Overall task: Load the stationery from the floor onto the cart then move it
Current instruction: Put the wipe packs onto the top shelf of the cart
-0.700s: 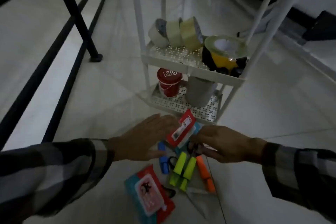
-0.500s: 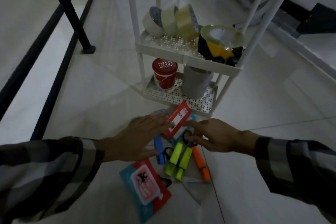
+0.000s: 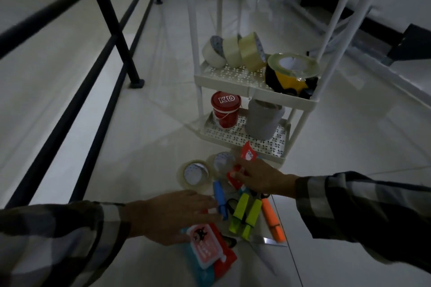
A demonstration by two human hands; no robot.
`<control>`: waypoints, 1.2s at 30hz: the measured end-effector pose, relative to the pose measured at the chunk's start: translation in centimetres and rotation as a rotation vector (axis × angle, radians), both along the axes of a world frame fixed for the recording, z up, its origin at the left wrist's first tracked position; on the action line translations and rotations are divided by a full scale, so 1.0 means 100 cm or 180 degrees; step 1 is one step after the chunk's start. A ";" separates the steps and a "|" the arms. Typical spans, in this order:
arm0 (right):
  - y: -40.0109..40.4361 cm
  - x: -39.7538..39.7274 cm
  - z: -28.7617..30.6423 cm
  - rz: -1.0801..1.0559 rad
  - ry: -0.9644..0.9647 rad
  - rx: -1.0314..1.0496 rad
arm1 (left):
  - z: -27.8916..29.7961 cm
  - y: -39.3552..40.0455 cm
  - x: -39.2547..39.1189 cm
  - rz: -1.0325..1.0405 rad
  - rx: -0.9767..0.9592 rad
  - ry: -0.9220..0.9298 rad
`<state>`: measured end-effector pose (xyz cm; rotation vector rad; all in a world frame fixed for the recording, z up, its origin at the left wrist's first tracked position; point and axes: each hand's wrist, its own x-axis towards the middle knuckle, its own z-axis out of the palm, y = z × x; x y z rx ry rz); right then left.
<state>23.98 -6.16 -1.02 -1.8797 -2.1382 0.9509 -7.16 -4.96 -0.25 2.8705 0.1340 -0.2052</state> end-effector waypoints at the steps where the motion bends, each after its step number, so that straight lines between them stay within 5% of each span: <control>1: -0.003 0.001 0.000 -0.0069 0.0006 0.0287 | 0.000 -0.003 -0.001 0.0019 -0.0040 0.0018; 7: -0.025 0.017 0.021 -0.0795 0.0508 0.1101 | -0.010 -0.001 0.004 -0.0070 -0.0135 0.0226; 15: -0.065 0.013 0.047 -0.1584 0.2243 0.0540 | -0.045 0.008 0.016 -0.0085 -0.0177 0.0615; 24: -0.079 0.009 0.062 -0.1739 0.2253 0.0163 | -0.009 0.020 0.033 0.1118 -0.1475 0.1046; 28: -0.073 0.011 0.071 -0.1727 0.2298 0.0121 | 0.021 0.024 0.034 0.1648 -0.1690 0.0775; 33: -0.055 0.023 0.112 -0.1205 0.1412 0.0509 | 0.070 0.031 0.055 0.2404 -0.1863 0.0027; 36: -0.047 0.026 0.151 -0.1320 0.1498 0.0985 | 0.101 0.033 0.074 0.3018 -0.2523 -0.0688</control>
